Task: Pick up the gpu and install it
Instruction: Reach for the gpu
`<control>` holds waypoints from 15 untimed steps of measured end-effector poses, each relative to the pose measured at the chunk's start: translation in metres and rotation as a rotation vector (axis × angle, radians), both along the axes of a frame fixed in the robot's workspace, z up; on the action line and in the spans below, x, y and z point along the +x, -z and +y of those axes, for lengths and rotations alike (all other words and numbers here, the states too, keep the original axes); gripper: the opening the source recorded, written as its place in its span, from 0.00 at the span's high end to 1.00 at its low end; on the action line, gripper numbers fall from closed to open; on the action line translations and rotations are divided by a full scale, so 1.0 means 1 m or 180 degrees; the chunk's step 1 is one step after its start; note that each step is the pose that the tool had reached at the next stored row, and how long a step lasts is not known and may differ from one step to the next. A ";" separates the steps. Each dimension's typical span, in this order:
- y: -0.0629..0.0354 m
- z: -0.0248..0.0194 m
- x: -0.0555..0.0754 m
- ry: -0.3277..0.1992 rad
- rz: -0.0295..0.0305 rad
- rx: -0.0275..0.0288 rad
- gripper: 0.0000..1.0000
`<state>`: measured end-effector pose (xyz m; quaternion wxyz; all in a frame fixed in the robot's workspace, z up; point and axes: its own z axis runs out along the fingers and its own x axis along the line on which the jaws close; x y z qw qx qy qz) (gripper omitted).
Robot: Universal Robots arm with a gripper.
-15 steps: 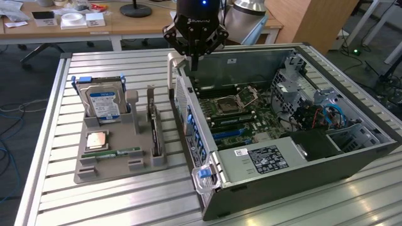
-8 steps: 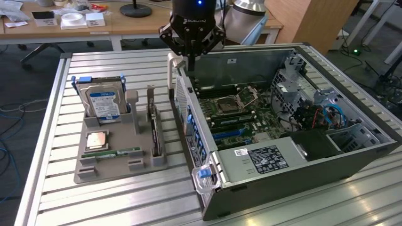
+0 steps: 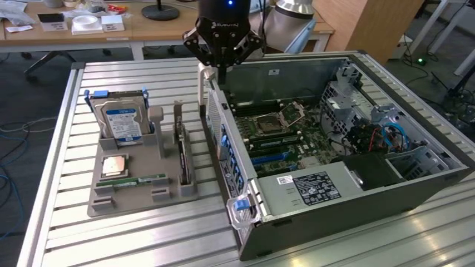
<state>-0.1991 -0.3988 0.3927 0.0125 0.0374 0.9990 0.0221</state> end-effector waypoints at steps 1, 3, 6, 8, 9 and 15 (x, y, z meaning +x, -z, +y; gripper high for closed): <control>0.0000 0.0000 -0.001 0.0000 0.0000 0.0000 0.89; 0.0000 0.0000 -0.003 0.0000 0.0000 0.0000 0.89; 0.0000 0.0000 -0.006 0.0000 0.0000 0.0000 0.89; 0.0001 0.0000 -0.009 0.0000 0.0000 0.0000 0.89; 0.0001 0.0000 -0.010 0.0000 0.0000 0.0000 0.89; 0.0001 0.0000 -0.018 0.0000 0.0000 0.0000 0.89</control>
